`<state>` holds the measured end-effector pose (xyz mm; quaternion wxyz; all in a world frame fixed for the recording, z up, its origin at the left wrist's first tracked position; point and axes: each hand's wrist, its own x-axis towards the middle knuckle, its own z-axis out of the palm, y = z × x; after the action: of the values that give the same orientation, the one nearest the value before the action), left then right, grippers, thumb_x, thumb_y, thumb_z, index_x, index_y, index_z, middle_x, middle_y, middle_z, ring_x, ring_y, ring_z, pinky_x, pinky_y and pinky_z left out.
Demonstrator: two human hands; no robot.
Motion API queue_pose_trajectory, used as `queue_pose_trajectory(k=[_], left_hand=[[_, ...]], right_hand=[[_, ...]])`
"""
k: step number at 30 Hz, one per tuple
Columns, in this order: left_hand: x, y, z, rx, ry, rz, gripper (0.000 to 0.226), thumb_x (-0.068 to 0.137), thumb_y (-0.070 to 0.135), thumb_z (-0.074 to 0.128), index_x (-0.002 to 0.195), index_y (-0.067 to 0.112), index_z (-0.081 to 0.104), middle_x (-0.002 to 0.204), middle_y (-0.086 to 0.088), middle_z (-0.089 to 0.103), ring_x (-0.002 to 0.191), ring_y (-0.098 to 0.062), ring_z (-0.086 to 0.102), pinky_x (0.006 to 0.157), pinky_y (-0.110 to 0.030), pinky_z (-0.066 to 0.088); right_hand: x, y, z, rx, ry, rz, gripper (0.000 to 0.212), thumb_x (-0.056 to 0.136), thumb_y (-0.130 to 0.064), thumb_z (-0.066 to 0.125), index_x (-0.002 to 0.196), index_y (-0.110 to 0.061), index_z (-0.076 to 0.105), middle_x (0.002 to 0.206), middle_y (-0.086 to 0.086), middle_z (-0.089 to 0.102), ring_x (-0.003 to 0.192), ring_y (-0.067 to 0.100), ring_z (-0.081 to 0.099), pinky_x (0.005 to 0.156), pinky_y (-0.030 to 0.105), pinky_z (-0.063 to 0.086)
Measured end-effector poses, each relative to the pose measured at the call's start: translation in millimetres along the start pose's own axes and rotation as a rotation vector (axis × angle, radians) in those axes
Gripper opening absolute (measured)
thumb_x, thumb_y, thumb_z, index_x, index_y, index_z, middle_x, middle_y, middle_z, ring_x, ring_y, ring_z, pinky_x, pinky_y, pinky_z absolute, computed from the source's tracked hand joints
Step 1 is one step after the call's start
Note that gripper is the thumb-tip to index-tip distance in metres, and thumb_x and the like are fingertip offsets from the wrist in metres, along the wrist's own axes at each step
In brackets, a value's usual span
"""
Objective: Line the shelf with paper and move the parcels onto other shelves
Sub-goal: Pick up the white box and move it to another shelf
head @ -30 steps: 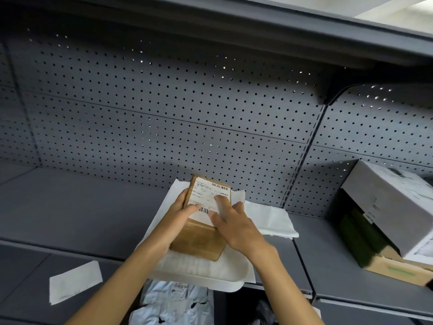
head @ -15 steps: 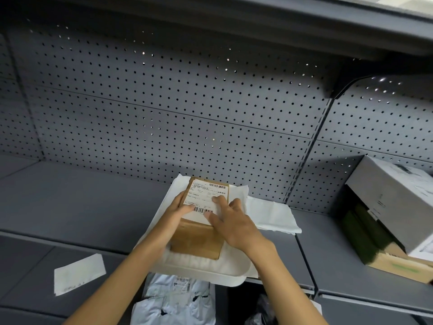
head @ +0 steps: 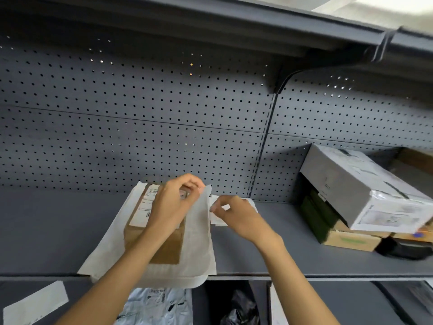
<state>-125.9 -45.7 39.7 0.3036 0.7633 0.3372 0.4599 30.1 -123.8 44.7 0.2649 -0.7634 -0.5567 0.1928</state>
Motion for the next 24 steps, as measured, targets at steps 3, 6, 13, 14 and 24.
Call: queue_pose_trajectory(k=[3,6,13,14,24], left_hand=[[8,16,36,-0.036,-0.055,0.010,0.019,0.090,0.011,0.070,0.083,0.028,0.072,0.084,0.017,0.073,0.085,-0.004,0.067,0.080,-0.027,0.053],[12,36,78,-0.058,-0.120,0.053,0.016,0.090,0.014,0.070,0.084,0.029,0.071,0.082,0.016,0.073,0.083,-0.002,0.066,0.073,-0.018,0.050],[27,96,179,-0.159,-0.234,0.080,0.018,0.091,0.010,0.068,0.085,0.027,0.071,0.082,0.016,0.071,0.080,0.001,0.063,0.075,-0.017,0.050],[28,106,193,-0.173,-0.244,0.094,0.019,0.092,0.009,0.067,0.087,0.026,0.072,0.083,0.016,0.071,0.081,0.003,0.063,0.073,-0.013,0.049],[14,171,324,-0.364,-0.266,0.145,0.038,0.100,0.036,0.057,0.137,0.035,0.047,0.135,0.015,0.042,0.126,0.018,0.038,0.107,-0.017,0.032]], right_hand=[[-13,30,-33,-0.046,0.191,0.015,0.034,0.098,-0.036,0.047,0.068,-0.026,0.059,0.068,-0.004,0.050,0.056,0.013,0.040,0.054,0.027,0.034],[-24,61,-69,-0.009,0.361,0.006,0.037,0.100,-0.031,0.044,0.064,-0.022,0.050,0.063,-0.003,0.055,0.058,0.023,0.047,0.053,0.029,0.033],[-54,122,-162,0.026,0.622,-0.148,0.035,0.104,-0.030,0.043,0.073,-0.020,0.055,0.065,-0.006,0.063,0.065,0.011,0.057,0.067,0.033,0.045],[-57,131,-175,0.039,0.641,-0.176,0.033,0.105,-0.027,0.043,0.076,-0.017,0.057,0.062,-0.012,0.060,0.061,0.003,0.054,0.062,0.024,0.042],[-91,241,-277,0.146,0.931,-0.270,0.023,0.105,-0.014,0.040,0.103,-0.015,0.062,0.097,-0.002,0.070,0.092,0.022,0.065,0.084,0.039,0.051]])
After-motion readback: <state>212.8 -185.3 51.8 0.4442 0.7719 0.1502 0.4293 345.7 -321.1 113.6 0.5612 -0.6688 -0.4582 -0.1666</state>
